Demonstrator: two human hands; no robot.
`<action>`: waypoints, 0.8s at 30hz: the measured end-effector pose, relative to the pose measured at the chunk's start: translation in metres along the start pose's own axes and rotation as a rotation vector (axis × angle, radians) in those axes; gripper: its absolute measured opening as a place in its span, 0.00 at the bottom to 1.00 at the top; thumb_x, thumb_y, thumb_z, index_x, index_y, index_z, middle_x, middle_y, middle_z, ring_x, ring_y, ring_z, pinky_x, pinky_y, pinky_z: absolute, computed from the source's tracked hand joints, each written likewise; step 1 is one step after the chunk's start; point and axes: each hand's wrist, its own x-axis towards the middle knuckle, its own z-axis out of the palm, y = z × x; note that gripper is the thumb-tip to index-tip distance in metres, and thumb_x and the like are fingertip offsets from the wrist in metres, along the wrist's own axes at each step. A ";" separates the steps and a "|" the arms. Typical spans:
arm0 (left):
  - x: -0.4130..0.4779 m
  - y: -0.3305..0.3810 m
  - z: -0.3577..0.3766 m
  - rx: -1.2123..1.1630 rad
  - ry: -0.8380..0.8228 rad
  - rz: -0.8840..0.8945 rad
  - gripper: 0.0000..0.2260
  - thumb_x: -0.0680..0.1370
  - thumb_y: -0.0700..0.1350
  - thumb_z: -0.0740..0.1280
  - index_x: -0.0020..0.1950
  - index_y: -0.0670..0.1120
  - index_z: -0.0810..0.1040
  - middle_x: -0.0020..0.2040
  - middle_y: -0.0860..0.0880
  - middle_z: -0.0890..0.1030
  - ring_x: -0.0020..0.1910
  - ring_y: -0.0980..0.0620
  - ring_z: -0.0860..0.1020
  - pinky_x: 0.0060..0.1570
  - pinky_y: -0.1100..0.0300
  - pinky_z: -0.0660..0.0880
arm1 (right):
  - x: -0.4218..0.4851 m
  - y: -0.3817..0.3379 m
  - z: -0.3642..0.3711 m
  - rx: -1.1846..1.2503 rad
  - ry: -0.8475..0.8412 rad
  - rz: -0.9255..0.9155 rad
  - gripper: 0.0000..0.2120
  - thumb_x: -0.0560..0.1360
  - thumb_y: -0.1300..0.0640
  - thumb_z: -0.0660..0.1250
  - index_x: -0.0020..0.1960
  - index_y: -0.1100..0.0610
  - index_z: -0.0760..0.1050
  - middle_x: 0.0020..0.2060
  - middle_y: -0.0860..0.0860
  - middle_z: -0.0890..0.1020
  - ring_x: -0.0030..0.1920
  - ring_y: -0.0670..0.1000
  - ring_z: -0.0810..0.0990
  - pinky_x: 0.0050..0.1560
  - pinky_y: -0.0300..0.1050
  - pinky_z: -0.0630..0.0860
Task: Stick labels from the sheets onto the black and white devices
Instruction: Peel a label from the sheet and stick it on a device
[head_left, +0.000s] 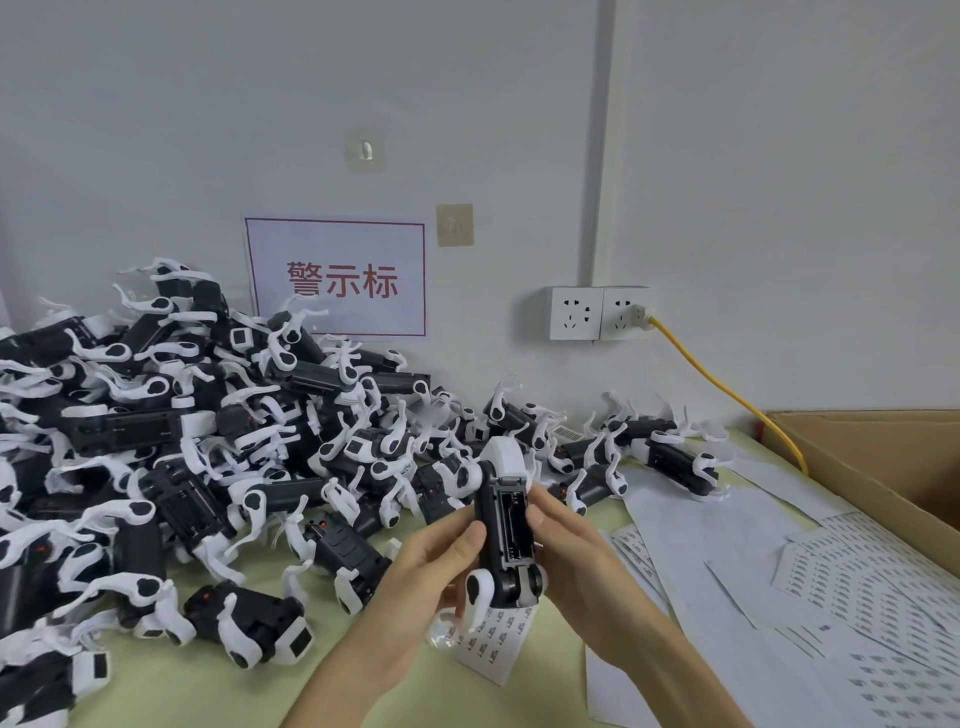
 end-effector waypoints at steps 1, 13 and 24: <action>0.000 0.000 0.000 -0.024 0.008 -0.008 0.17 0.73 0.62 0.72 0.60 0.63 0.84 0.59 0.51 0.86 0.55 0.51 0.85 0.55 0.51 0.75 | 0.000 0.000 -0.001 0.003 -0.027 -0.004 0.23 0.79 0.48 0.68 0.73 0.48 0.74 0.67 0.57 0.80 0.66 0.59 0.79 0.64 0.55 0.77; -0.003 0.002 0.001 0.029 -0.002 -0.044 0.16 0.74 0.62 0.71 0.60 0.60 0.84 0.53 0.51 0.87 0.49 0.51 0.85 0.45 0.61 0.79 | 0.002 0.009 0.001 -0.235 0.077 -0.021 0.26 0.71 0.48 0.78 0.68 0.45 0.77 0.59 0.65 0.79 0.58 0.65 0.83 0.59 0.65 0.80; 0.004 0.000 -0.009 -0.255 0.296 0.000 0.28 0.72 0.61 0.71 0.67 0.47 0.80 0.59 0.42 0.85 0.54 0.47 0.84 0.53 0.53 0.77 | 0.005 0.020 0.000 -0.665 0.304 -0.047 0.15 0.81 0.53 0.68 0.65 0.40 0.76 0.55 0.43 0.81 0.52 0.44 0.82 0.52 0.36 0.77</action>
